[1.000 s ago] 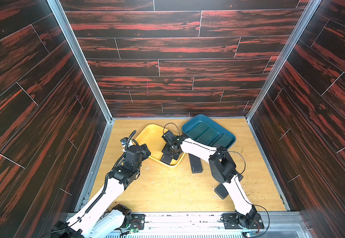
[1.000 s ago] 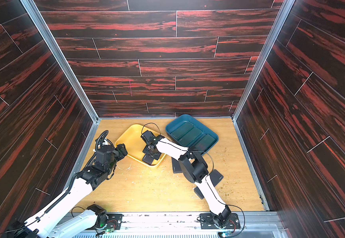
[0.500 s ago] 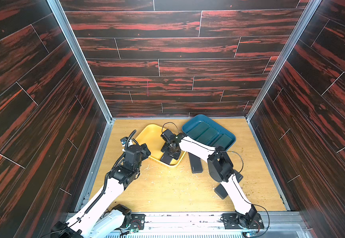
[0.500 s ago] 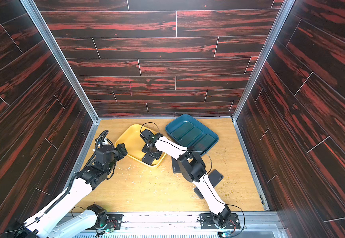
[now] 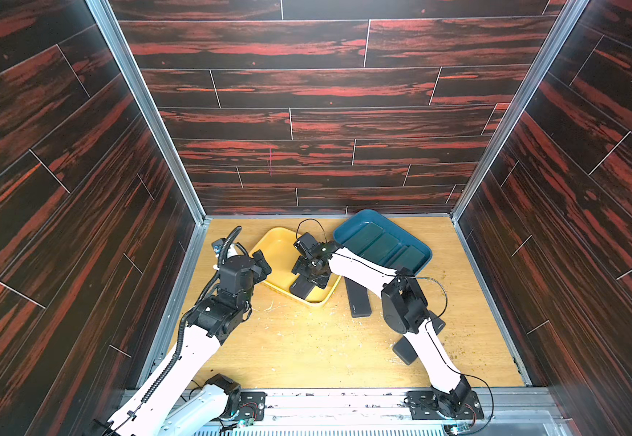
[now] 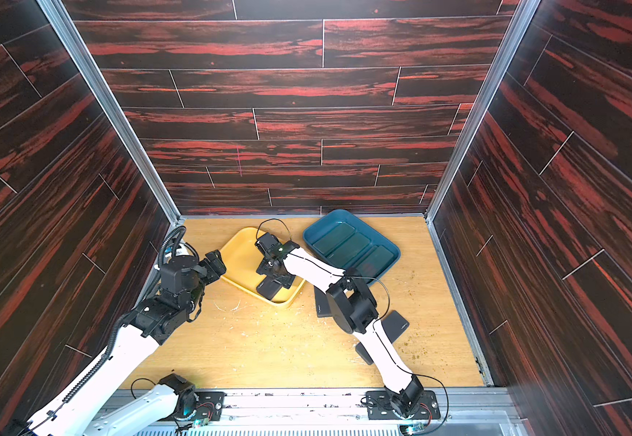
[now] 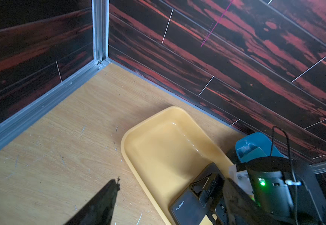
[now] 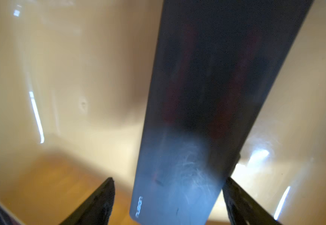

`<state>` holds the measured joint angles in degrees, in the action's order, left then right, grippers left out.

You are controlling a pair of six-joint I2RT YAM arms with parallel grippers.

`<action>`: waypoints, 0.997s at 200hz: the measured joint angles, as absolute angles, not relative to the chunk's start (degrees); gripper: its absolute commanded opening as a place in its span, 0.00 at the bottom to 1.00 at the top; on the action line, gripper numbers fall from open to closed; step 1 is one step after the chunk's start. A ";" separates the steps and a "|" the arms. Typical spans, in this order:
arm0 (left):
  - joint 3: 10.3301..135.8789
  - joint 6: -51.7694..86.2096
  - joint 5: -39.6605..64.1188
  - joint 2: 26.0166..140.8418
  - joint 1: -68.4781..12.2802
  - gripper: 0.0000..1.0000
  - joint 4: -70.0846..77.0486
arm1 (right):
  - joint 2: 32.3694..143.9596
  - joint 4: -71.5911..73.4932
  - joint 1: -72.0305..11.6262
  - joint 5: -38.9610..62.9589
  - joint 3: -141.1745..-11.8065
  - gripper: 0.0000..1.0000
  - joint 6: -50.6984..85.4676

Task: Place the pencil cases by color into the storage box
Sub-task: Place the pencil case at the storage box, then pick up the pencil case from the center of the board.

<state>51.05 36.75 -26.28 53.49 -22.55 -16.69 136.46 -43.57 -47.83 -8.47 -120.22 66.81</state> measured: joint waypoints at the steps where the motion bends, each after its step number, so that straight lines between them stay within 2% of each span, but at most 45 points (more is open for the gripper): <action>1: 51.20 36.62 -26.35 53.49 -22.55 0.86 -16.78 | 136.42 -43.55 -47.83 -8.54 -120.27 0.87 66.81; 99: 57.74 33.82 -28.10 54.24 -22.55 0.86 -20.36 | 128.81 -44.12 -47.83 -11.92 -118.63 0.87 64.07; 152: 58.76 32.77 -25.54 57.43 -22.55 0.86 -21.17 | 110.67 -35.79 -46.72 -16.21 -101.69 0.87 57.25; 199: 58.72 32.99 -23.16 60.88 -23.64 0.85 -21.08 | 89.86 -28.23 -41.25 -20.10 -82.46 0.89 50.74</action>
